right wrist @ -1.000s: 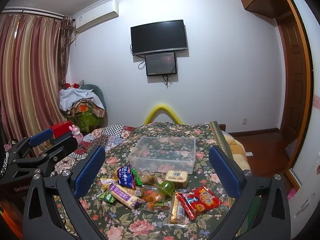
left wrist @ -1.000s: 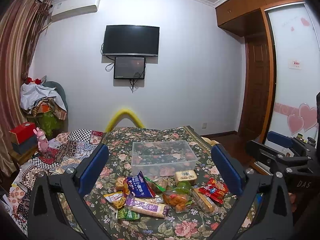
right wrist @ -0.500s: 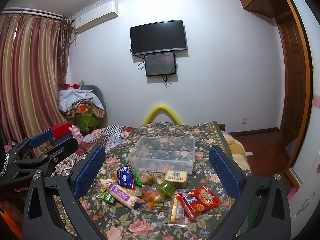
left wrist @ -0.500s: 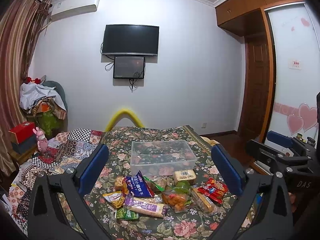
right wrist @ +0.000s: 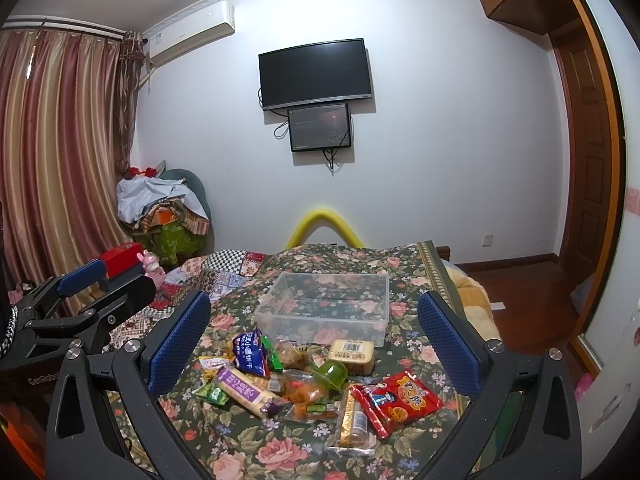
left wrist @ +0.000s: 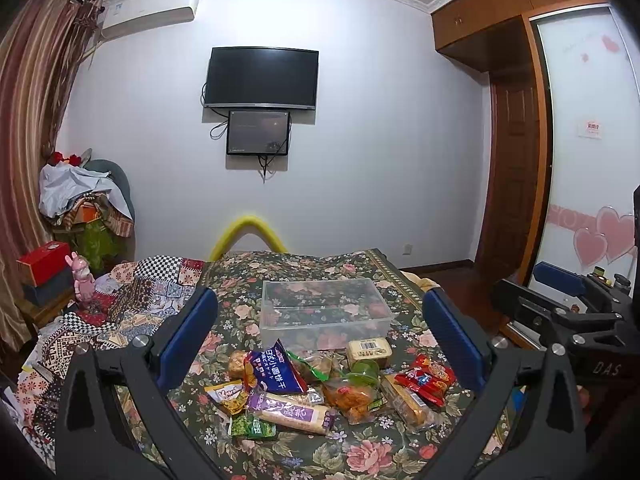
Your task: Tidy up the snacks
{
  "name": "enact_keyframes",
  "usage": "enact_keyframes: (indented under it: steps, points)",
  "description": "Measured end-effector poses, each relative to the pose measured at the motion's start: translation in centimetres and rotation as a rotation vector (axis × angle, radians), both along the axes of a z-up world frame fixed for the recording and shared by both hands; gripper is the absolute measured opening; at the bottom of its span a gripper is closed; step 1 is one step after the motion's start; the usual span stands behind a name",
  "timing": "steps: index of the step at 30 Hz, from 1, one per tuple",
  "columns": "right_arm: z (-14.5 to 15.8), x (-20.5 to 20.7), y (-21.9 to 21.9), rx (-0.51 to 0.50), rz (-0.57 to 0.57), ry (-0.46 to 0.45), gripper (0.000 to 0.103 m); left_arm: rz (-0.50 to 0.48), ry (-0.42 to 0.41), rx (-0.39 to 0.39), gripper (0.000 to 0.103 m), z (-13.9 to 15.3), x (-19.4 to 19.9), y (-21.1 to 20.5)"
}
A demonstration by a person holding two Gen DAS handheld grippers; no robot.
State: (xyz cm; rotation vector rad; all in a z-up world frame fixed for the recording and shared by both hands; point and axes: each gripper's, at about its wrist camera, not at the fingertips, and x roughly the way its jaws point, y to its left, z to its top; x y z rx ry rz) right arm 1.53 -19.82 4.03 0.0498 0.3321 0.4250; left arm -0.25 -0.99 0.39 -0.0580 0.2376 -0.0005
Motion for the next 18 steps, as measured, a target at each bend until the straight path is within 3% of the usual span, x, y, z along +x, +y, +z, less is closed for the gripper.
enact_keyframes:
  steps: [18]
  points:
    - [-0.8,0.6,0.15,0.013,0.011,0.024,0.103,0.003,0.015,-0.012,0.103,-0.56,0.76,0.24]
